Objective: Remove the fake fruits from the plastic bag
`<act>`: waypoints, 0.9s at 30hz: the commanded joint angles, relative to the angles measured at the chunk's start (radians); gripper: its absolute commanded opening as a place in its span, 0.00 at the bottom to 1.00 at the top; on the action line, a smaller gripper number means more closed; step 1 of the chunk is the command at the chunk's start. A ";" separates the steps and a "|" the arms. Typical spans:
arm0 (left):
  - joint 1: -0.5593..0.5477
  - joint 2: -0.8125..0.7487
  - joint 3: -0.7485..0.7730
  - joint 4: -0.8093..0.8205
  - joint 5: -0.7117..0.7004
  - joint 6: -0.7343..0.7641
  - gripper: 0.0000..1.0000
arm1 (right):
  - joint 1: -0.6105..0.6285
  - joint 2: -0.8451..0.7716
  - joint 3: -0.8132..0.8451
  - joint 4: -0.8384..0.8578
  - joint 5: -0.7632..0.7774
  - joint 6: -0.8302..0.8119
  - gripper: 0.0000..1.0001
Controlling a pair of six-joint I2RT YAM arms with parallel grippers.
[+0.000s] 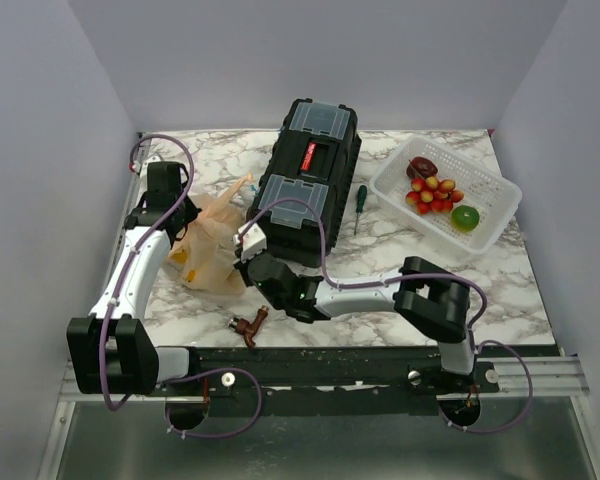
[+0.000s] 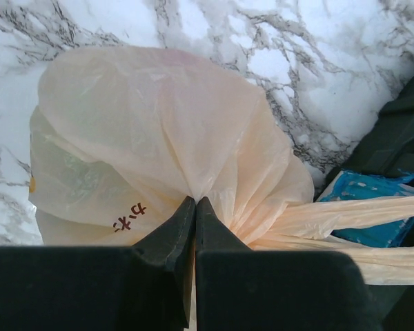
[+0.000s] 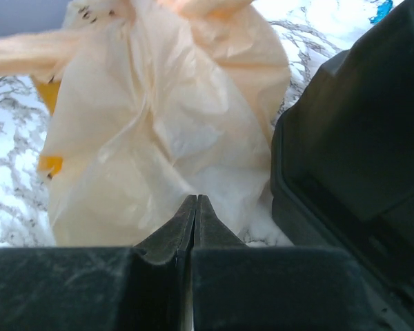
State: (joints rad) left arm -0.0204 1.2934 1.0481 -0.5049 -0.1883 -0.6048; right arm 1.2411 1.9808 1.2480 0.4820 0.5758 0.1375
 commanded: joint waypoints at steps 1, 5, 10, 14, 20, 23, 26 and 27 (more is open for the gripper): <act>0.005 -0.052 0.001 0.065 0.043 0.045 0.00 | 0.028 -0.042 -0.032 0.089 0.034 -0.007 0.01; 0.005 -0.055 0.009 0.048 0.101 0.045 0.00 | 0.028 -0.059 0.040 0.007 -0.036 0.010 0.24; 0.004 -0.079 0.010 0.032 0.137 0.032 0.00 | 0.029 0.009 0.186 -0.086 -0.019 0.002 0.75; 0.004 -0.102 -0.002 0.042 0.139 0.025 0.00 | 0.027 0.100 0.296 -0.117 -0.015 -0.062 1.00; 0.002 -0.109 -0.009 0.049 0.159 0.014 0.00 | 0.025 0.207 0.403 -0.128 0.031 -0.109 1.00; 0.002 -0.105 -0.007 0.043 0.165 0.003 0.00 | 0.025 0.246 0.421 -0.079 0.137 -0.107 1.00; 0.002 -0.099 -0.006 0.040 0.167 -0.003 0.00 | 0.026 0.278 0.426 -0.011 0.197 -0.123 1.00; 0.002 -0.098 -0.005 0.040 0.167 -0.004 0.00 | 0.025 0.288 0.431 0.006 0.211 -0.127 1.00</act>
State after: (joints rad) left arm -0.0208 1.2026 1.0458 -0.4740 -0.0475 -0.5915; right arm 1.2659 2.2269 1.6360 0.4049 0.6590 0.0429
